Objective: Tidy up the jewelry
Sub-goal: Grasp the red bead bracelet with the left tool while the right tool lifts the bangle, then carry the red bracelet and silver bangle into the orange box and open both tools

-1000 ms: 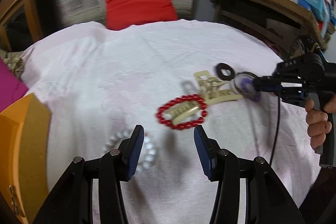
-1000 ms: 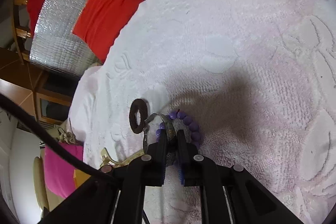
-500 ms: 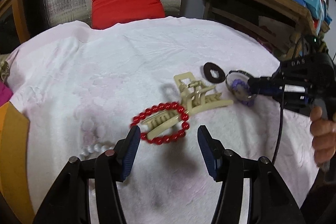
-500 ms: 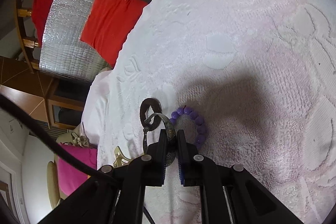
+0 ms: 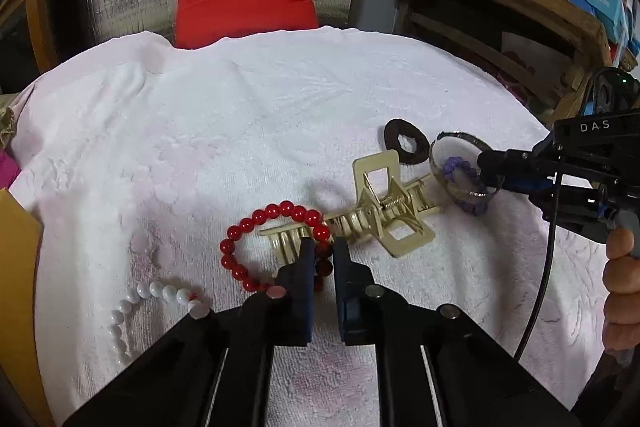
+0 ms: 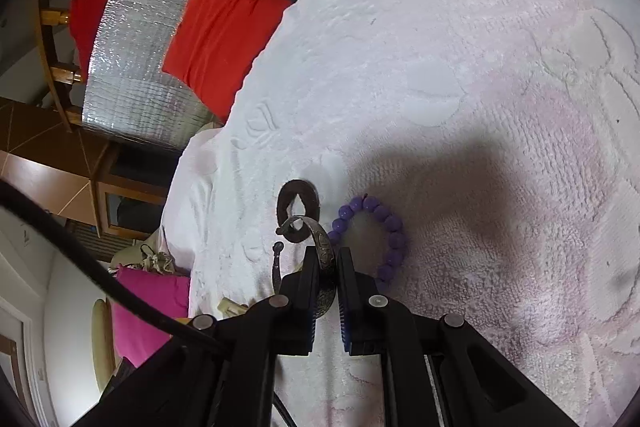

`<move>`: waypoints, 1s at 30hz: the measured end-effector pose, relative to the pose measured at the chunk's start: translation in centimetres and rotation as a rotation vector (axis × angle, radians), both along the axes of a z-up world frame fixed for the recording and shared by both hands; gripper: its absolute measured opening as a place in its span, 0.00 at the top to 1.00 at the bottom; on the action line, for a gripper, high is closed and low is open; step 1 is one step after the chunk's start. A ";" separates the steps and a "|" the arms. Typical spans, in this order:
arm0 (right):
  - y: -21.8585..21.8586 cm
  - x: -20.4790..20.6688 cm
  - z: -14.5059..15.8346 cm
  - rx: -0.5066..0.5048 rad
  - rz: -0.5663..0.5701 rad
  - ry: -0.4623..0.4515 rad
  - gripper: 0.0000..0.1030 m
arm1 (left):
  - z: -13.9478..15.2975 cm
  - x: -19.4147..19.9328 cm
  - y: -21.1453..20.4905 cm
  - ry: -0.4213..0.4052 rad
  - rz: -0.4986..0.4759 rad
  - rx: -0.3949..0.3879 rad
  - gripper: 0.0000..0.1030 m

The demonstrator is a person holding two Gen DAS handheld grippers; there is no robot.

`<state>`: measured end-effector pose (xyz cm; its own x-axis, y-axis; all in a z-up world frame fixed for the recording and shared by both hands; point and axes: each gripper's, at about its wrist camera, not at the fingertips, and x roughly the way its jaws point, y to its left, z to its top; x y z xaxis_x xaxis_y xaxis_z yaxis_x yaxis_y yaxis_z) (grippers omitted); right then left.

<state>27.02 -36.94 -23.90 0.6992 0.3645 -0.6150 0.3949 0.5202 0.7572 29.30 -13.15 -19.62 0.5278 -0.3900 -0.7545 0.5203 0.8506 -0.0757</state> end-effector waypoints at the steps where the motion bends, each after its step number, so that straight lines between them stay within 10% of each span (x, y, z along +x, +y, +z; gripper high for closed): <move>1: -0.1 -0.1 0.1 0.002 -0.002 -0.008 0.90 | 0.0 0.0 0.2 0.008 0.002 -0.003 0.91; 30: 7.8 -2.4 5.8 -0.071 0.167 -0.219 0.90 | 7.3 -5.3 11.8 -0.101 0.100 -0.201 0.91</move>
<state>24.67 -29.13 -18.14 0.7520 0.4474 -0.4841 0.1300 0.6193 0.7743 23.98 -1.31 -12.31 0.6401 -0.4687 -0.6088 0.4477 0.8715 -0.2001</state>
